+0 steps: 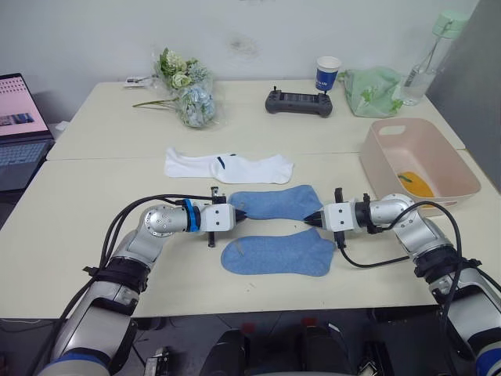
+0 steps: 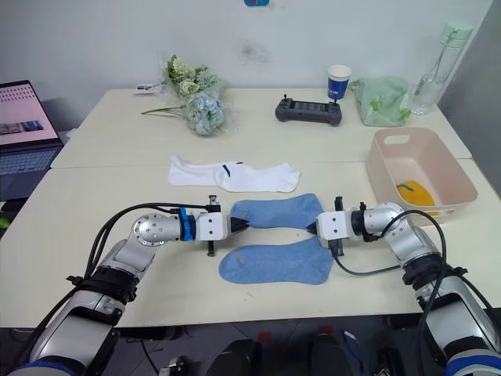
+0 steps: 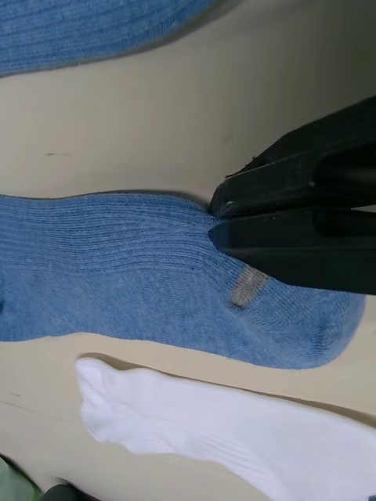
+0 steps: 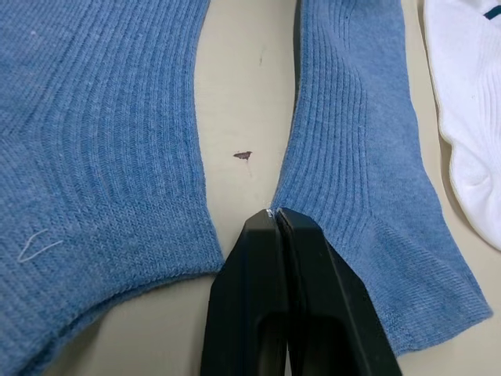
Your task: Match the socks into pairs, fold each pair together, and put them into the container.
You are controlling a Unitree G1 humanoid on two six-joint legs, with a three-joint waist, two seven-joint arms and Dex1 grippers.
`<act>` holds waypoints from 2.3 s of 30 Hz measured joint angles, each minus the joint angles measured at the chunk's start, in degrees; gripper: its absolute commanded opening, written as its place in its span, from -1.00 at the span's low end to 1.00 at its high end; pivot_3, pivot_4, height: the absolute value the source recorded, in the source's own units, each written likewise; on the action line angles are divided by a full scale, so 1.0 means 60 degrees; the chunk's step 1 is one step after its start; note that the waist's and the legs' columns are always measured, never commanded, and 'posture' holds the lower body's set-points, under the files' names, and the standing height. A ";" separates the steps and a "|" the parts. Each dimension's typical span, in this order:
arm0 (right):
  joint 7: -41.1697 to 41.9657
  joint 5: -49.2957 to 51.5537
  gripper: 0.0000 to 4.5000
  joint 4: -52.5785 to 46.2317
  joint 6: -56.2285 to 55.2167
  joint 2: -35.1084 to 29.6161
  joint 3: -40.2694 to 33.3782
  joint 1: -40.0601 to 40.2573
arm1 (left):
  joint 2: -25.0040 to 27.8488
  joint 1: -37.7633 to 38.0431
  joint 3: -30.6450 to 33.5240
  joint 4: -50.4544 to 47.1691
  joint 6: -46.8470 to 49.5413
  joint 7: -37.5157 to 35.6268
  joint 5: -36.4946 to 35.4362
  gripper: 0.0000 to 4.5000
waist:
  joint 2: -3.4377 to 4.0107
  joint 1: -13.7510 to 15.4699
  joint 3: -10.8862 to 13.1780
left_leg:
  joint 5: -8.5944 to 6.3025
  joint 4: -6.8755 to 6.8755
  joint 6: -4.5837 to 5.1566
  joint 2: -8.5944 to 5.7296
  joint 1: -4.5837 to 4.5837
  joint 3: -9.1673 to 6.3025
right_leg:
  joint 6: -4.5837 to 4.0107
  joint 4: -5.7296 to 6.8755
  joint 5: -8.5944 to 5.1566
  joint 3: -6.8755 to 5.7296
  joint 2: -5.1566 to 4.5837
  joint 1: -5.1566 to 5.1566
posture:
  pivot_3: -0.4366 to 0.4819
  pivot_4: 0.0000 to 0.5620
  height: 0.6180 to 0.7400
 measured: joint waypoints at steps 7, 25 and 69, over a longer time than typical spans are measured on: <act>0.0279 0.0958 -1.00 -0.0752 0.1170 0.0094 -0.0472 0.0128 | -0.0128 0.0004 0.0145 -0.0025 0.0480 -0.0385 -0.0764 -0.99 | 0.0000 -0.0034 0.0000 | 0.0000 0.0000 0.0000 0.0003 -0.0006 -0.0004 | 0.0000 0.0004 0.0000 -0.0002 0.0000 -0.0009 | -0.05 -0.47 1.00; 0.1490 0.7660 -1.00 -0.8521 1.1317 -0.2142 -0.2432 0.1729 | 0.3497 0.2233 0.2188 -0.8913 1.1290 -0.2717 -0.7812 -0.99 | 0.0006 -0.0100 0.0009 | -0.0009 -0.0011 0.0016 0.0017 -0.0014 -0.0031 | -0.0002 -0.0010 -0.0002 -0.0010 -0.0001 0.0003 | -0.05 -0.47 1.00; -0.0836 0.6023 -0.39 -0.6082 1.1924 -0.0758 -0.1897 0.1824 | 0.1381 0.1553 0.0652 -0.5783 1.2087 -0.1605 -0.5778 -1.00 | 0.0004 0.0088 0.0009 | -0.0014 -0.0002 0.0025 0.0008 -0.0013 -0.0012 | -0.0002 -0.0042 -0.0001 -0.0007 -0.0002 0.0016 | -0.05 -0.47 1.00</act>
